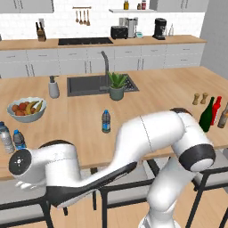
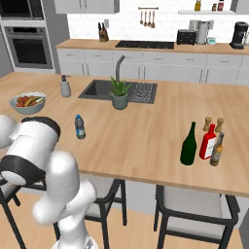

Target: Move the plastic bottles in the middle to the plastics group, and the glass bottles in the middle to the glass group.

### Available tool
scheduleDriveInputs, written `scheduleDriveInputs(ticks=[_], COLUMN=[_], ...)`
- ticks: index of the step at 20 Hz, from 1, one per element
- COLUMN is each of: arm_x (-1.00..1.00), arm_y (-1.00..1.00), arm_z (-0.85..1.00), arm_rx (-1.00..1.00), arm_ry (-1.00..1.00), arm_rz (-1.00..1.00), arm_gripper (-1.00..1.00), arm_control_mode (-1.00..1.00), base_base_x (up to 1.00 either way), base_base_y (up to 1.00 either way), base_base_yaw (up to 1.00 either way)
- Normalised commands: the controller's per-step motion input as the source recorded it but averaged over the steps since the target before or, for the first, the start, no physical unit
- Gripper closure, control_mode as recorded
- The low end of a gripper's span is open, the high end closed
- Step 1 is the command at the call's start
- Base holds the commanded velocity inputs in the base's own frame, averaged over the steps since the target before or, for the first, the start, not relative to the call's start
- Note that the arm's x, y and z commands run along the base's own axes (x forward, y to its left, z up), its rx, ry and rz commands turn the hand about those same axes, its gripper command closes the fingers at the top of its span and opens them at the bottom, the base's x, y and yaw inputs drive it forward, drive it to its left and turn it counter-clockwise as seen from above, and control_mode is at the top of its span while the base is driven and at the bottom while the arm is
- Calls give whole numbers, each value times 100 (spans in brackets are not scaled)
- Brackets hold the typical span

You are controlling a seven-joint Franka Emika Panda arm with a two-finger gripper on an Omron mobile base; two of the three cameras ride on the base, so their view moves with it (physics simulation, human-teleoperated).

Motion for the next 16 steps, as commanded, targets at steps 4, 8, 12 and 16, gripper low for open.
scheduleDriveInputs(ticks=[4,8,12,16], arm_x=[0,19,13,15], arm_y=[-100,-100,-100,-100], arm_z=[54,33,68,83], arm_rx=[29,11,0,0], arm_ry=[22,17,19,23], arm_rz=[7,18,21,23], arm_gripper=[-100,-100,-100,-100], arm_control_mode=[-100,-100,-100,-100], base_base_x=[0,0,0,0], base_base_y=[0,0,0,0], base_base_yaw=[0,0,0,0])
